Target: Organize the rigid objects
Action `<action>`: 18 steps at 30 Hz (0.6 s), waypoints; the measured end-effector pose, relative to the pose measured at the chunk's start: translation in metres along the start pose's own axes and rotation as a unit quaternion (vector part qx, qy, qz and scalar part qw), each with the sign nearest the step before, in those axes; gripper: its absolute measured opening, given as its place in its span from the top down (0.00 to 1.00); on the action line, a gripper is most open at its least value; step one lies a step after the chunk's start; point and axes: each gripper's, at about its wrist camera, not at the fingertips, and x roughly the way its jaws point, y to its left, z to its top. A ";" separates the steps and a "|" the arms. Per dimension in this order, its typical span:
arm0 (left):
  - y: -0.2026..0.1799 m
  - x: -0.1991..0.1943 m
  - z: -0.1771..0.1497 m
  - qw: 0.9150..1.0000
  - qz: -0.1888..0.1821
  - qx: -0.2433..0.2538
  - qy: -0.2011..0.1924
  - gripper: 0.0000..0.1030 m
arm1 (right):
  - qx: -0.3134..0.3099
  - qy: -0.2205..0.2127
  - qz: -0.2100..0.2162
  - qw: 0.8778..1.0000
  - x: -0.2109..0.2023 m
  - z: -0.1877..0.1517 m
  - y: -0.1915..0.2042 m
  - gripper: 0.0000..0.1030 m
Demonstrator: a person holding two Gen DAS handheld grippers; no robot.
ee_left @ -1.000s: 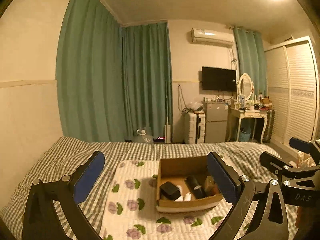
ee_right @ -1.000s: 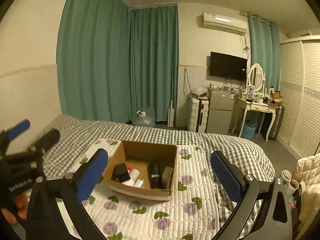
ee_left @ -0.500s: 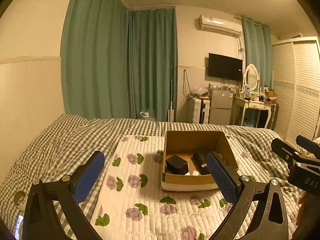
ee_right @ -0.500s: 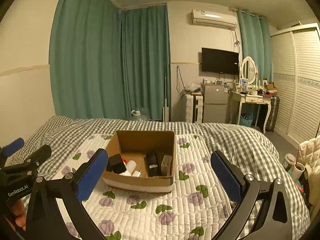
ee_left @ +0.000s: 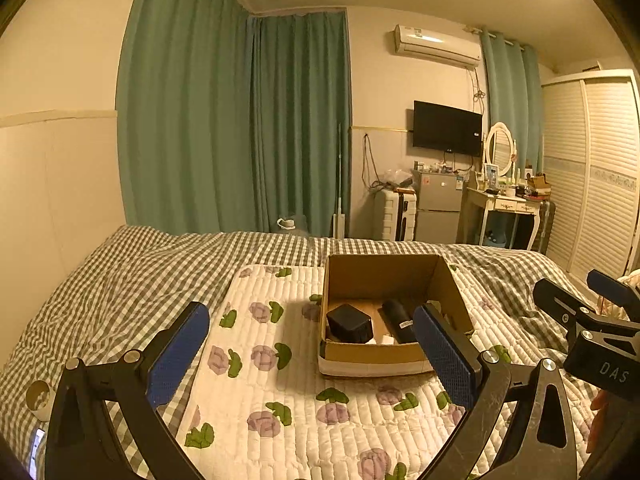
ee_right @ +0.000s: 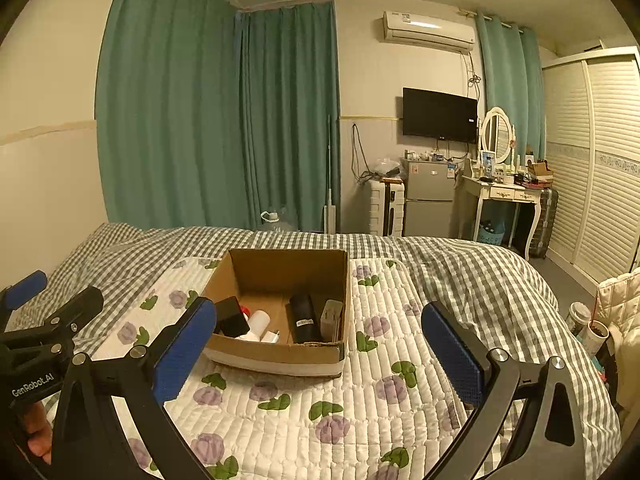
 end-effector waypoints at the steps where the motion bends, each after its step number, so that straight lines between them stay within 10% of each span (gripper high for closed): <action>1: 0.000 0.000 0.000 1.000 0.000 0.000 0.000 0.00 | -0.001 -0.001 0.000 1.000 0.000 0.000 0.000 0.00; 18: -0.002 0.001 -0.003 1.000 -0.001 -0.005 0.014 0.00 | -0.010 0.004 -0.011 1.000 0.004 -0.001 0.004 0.00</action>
